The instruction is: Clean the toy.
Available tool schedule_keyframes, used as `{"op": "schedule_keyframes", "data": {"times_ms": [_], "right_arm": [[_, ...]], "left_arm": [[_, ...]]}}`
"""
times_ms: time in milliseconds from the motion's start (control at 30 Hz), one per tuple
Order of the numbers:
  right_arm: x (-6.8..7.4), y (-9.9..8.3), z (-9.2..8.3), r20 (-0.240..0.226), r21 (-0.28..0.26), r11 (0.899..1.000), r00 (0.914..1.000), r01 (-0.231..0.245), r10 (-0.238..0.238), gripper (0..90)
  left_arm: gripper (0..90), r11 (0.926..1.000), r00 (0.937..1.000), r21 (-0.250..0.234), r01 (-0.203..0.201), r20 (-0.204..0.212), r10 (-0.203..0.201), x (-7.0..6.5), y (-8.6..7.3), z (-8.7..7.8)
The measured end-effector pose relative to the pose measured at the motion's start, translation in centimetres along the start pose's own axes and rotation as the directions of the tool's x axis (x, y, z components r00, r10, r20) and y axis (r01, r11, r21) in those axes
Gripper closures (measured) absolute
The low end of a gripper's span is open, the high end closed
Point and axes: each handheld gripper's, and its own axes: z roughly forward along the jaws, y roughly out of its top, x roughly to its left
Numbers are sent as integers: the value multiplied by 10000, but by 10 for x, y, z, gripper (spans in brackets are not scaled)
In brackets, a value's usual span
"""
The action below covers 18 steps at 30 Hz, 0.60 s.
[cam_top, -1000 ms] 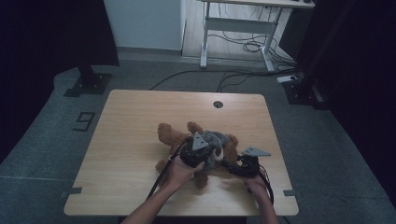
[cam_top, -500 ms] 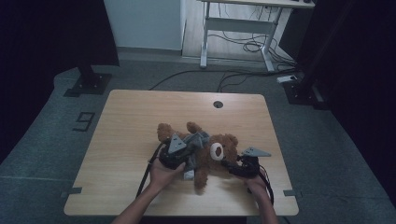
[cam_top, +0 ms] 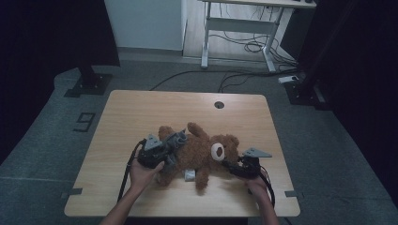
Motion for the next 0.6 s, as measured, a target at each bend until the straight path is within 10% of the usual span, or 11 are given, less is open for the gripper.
{"op": "schedule_keyframes", "data": {"times_ms": [300,400,600], "right_arm": [[-1,0,0,-45,-51,10000,10000,-70,69,433],[-1,0,0,-41,-42,10000,10000,-65,65,433],[0,1,0,29,-11,9999,9999,-122,122,439]], "left_arm": [[779,9971,9970,744,135,-766,-78,17,-15,9],[783,9996,9930,263,136,-1173,-105,19,-16,0],[781,9981,9989,-581,-210,-425,186,-6,17,-19]]}}
